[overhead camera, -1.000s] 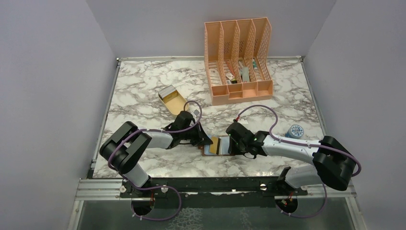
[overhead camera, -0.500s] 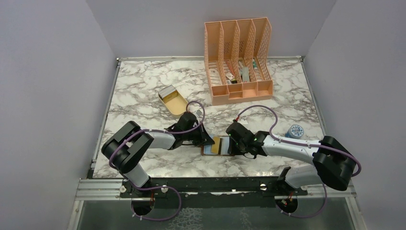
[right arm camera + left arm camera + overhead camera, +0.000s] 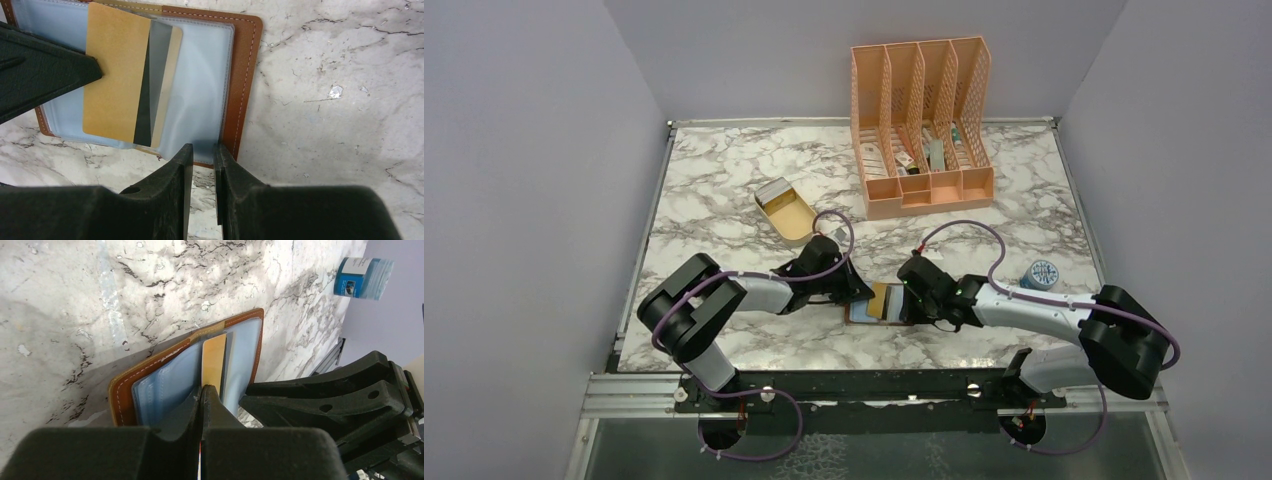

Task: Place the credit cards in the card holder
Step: Insert the credit card into the card holder.

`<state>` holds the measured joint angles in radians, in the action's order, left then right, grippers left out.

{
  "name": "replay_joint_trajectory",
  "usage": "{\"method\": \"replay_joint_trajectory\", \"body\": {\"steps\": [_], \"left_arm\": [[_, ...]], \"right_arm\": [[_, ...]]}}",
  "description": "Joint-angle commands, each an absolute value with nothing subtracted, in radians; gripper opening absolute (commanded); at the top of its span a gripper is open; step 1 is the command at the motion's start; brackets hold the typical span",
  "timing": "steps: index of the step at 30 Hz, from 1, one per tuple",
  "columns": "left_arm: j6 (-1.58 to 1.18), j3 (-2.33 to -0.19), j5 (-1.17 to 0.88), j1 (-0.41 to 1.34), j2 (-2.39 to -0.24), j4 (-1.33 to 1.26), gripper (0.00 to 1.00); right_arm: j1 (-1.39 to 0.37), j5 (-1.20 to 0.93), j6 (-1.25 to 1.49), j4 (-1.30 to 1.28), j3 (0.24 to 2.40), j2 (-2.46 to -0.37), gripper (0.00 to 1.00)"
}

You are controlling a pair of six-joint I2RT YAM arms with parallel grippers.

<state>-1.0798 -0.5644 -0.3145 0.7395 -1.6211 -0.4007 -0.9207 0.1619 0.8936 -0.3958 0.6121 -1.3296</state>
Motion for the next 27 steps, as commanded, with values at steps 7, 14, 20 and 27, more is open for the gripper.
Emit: {"method": "replay_joint_trajectory", "body": {"steps": [7,14,20,27], "left_arm": [[-1.096,-0.531,-0.202,0.757,-1.592,-0.397,0.0],[-1.101,-0.541,-0.202,0.797,-1.616,-0.422,0.0],[-1.109,-0.538,-0.196,0.82,-1.609,-0.425,0.14],[-1.084,-0.537,-0.157,0.819,-1.567,-0.414,0.33]], "right_arm": [[-0.922,0.129,0.92,-0.371,0.598,-1.329,0.22],[-0.922,0.11,0.93,-0.356,0.605,-1.347,0.22],[-0.922,0.111,0.898,-0.378,0.635,-1.333,0.22],[-0.921,0.187,0.849,-0.474,0.696,-1.27,0.26]]}}
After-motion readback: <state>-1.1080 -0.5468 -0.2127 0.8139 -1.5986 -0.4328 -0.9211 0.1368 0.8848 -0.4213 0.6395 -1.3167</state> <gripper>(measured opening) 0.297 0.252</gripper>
